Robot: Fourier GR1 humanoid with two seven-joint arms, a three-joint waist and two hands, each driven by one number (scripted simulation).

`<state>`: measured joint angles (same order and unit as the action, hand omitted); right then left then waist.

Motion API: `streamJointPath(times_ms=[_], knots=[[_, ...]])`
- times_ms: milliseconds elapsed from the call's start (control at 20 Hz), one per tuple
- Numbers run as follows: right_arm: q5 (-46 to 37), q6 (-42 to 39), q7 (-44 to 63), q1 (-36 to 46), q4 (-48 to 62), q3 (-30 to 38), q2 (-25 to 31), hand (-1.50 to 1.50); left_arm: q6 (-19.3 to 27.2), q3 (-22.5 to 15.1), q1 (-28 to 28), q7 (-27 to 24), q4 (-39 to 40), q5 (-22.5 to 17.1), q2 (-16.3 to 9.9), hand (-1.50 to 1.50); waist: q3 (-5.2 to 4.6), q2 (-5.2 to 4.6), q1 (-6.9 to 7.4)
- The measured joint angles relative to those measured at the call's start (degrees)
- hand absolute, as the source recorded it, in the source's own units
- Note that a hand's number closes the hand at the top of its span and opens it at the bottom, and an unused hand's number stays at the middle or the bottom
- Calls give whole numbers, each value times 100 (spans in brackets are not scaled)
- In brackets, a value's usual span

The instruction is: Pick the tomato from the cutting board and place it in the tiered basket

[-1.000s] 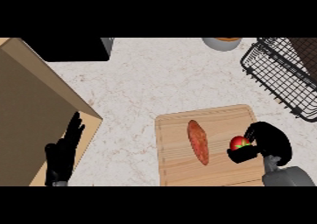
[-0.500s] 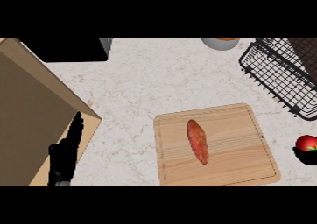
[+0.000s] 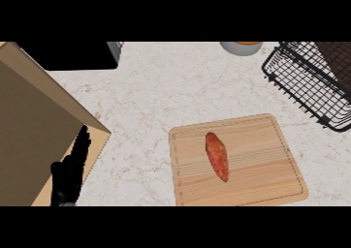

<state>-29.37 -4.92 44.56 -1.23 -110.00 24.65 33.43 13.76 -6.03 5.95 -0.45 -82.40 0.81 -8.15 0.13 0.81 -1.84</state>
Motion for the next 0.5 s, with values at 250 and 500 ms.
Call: streamJointPath(times_ms=[250, 500], knots=[[287, -607, 516, 146, -951, 627, 629, 150, 8, -19, -62, 8, 26, 46, 52, 0, -2, -20, 65], [492, -993, 962, 780, -968, 864, 1148, 150, 9, -88, -122, 117, -13, 123, 136, 0, -2, -46, 162]])
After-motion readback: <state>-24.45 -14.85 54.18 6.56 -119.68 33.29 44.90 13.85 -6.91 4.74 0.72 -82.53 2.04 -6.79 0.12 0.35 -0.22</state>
